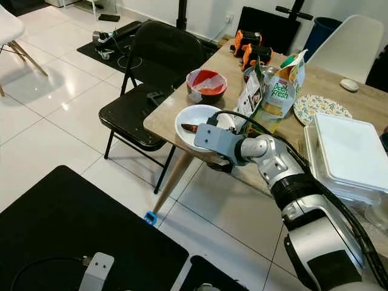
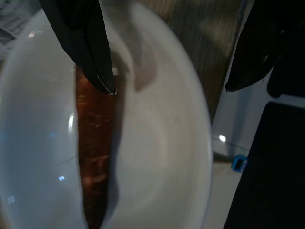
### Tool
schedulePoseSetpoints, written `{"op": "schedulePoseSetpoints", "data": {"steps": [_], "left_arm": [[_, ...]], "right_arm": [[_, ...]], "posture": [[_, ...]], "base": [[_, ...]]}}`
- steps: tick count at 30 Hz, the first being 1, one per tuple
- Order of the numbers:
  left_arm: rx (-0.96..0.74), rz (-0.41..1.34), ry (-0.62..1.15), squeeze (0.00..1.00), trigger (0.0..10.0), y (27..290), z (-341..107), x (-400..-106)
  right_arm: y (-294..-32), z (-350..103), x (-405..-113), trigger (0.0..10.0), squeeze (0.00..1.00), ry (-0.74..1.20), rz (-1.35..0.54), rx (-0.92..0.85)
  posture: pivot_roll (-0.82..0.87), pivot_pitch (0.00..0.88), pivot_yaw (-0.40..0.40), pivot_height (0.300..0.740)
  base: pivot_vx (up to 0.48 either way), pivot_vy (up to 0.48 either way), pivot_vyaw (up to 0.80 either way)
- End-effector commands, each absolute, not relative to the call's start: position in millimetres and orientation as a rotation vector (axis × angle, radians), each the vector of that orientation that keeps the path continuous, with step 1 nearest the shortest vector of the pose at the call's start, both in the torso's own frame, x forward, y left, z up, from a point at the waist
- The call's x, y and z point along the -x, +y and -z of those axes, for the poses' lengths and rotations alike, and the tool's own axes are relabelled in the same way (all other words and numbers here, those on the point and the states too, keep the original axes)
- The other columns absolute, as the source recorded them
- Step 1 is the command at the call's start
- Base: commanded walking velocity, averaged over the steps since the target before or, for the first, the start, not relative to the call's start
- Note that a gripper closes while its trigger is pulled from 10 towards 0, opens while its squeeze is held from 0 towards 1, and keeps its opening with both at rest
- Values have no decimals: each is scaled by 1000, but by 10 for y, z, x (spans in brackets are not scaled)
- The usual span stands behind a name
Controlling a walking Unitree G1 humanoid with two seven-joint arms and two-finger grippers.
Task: Restocking fridge
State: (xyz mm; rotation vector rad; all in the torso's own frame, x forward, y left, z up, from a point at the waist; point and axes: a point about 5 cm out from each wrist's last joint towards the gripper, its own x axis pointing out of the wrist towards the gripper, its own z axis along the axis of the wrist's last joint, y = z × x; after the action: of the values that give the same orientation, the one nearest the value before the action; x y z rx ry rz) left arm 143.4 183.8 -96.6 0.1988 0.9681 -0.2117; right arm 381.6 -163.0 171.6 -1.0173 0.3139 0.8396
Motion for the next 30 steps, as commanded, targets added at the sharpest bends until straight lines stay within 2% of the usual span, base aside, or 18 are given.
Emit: {"op": "schedulePoseSetpoints", "data": {"steps": [1,2,3,4,5,21,28,30], "left_arm": [[-183,247,1175,0,10000,1847,1149,-868],[-181,249,1170,0,10000,1837,1147,-880],[-180,252,1164,0,10000,1827,1144,-895],[-180,252,1164,0,10000,1827,1144,-895],[-177,254,1157,0,10000,1817,1141,-911],[-162,253,1149,0,10000,1788,1141,-916],[-161,252,1143,0,10000,1780,1134,-950],[-161,252,1137,0,10000,1774,1128,-981]], "right_arm": [[-1615,-1690,-3817,10000,0,335,-868,1050],[-1610,-1683,-3823,10000,0,344,-877,1058],[-1603,-1681,-3831,3294,0,354,-884,1069],[-1603,-1681,-3831,3294,0,354,-884,1069],[-1595,-1682,-3843,0,0,360,-886,1076],[-1609,-1762,-3890,0,0,360,-881,1091],[-1633,-1822,-3875,0,0,357,-946,1131],[-1642,-1829,-3826,0,0,351,-1021,1154]], "posture": [[-23,187,-92,740],[-22,189,-93,740],[-20,192,-94,740],[-20,192,-94,740],[-20,191,-97,740],[-16,187,-100,740],[-20,173,-102,740],[-23,166,-99,740]], "base": [[0,0,0],[0,0,0],[0,0,0],[0,0,0],[0,0,0],[0,0,0],[0,0,0],[0,0,0]]}}
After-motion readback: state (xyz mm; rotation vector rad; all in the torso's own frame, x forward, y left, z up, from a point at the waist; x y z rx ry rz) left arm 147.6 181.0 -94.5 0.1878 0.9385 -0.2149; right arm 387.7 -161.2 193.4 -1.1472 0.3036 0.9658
